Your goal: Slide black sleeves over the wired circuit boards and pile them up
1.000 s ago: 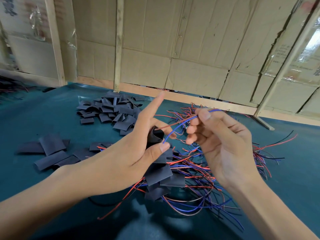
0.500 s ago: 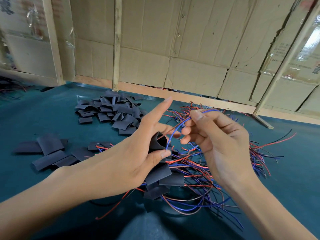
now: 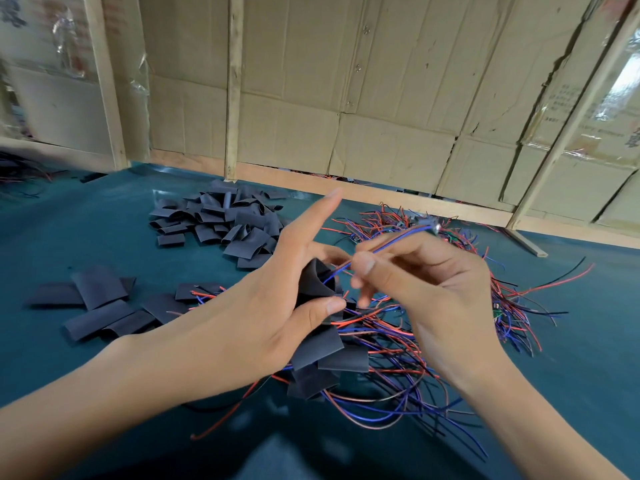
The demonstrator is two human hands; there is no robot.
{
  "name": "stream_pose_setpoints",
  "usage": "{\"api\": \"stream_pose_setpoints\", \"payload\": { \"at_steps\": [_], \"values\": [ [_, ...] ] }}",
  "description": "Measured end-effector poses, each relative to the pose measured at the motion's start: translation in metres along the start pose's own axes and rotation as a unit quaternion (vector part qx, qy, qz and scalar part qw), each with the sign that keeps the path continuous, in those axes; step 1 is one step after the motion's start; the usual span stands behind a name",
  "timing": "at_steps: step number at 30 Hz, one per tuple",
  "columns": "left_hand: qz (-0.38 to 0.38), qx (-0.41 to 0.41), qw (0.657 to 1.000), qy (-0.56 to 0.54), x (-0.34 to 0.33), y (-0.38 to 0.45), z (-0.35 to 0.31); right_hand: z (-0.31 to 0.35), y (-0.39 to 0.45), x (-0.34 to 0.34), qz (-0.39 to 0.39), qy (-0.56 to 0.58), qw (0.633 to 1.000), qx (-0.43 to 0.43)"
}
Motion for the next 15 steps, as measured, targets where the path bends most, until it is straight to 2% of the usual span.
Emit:
{"api": "stream_pose_setpoints", "payload": {
  "at_steps": [3,5,7,9,11,13,15],
  "values": [
    [-0.057,0.032,0.994,-0.092,0.009,0.005,0.003,-0.009,-0.003,-0.01,0.05,-0.023,0.997,-0.053],
    [-0.027,0.009,0.996,-0.083,0.006,0.003,-0.002,-0.009,-0.003,-0.011,0.054,-0.026,0.997,-0.054],
    [-0.025,0.024,0.997,-0.072,0.009,-0.004,0.005,-0.008,-0.001,-0.008,0.041,-0.008,0.998,-0.046],
    [-0.076,0.067,0.984,-0.145,0.02,-0.001,0.015,-0.009,0.001,-0.004,0.025,0.038,0.998,-0.048],
    [-0.11,0.13,0.97,-0.171,0.024,0.0,0.028,-0.013,0.002,-0.002,0.013,0.068,0.996,-0.06],
    [-0.096,0.2,0.958,-0.179,0.024,-0.001,0.036,-0.015,0.003,-0.002,0.014,0.072,0.995,-0.06],
    [-0.058,0.233,0.959,-0.15,0.02,-0.005,0.041,-0.015,0.002,-0.003,0.02,0.061,0.997,-0.052]
  ]
}}
Point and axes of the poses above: each hand's wrist, its own y-axis towards the middle knuckle, its own x-axis out of the back of the hand, z = x × y, the point moved 7 cm from there along y, towards the middle knuckle, and after that the axes turned 1 degree about -x, right-handed, at the moved point
